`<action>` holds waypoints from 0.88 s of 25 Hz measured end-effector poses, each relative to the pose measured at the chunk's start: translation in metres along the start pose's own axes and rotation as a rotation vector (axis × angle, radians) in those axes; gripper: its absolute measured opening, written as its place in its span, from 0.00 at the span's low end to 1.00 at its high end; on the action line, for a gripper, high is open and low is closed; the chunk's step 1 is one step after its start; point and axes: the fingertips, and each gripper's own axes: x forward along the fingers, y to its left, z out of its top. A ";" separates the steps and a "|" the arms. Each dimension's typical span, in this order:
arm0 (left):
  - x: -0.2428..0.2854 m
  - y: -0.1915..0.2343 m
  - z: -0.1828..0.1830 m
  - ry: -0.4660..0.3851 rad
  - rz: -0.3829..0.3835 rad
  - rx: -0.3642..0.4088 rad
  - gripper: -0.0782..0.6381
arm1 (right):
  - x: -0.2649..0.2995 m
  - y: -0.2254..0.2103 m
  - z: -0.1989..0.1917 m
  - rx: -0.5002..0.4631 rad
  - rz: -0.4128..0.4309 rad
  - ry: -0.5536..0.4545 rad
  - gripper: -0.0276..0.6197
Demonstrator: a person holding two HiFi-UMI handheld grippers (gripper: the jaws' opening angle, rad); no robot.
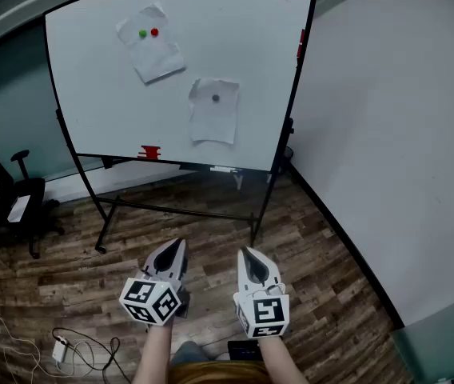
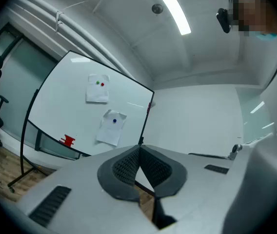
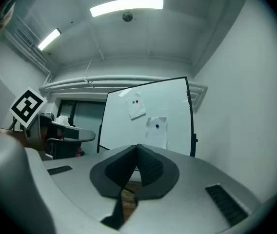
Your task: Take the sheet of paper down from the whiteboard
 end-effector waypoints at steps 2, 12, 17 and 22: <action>0.001 0.002 0.000 0.001 0.010 0.002 0.14 | 0.001 0.000 -0.001 -0.005 0.003 0.005 0.06; 0.009 0.000 -0.002 0.016 0.017 0.012 0.14 | 0.000 -0.011 -0.005 0.011 -0.022 0.005 0.06; 0.014 -0.003 0.000 0.016 0.019 0.031 0.15 | 0.001 -0.012 0.007 -0.024 -0.019 -0.010 0.21; 0.014 -0.001 0.011 -0.015 0.043 0.051 0.22 | 0.004 -0.023 0.018 -0.029 -0.036 -0.045 0.21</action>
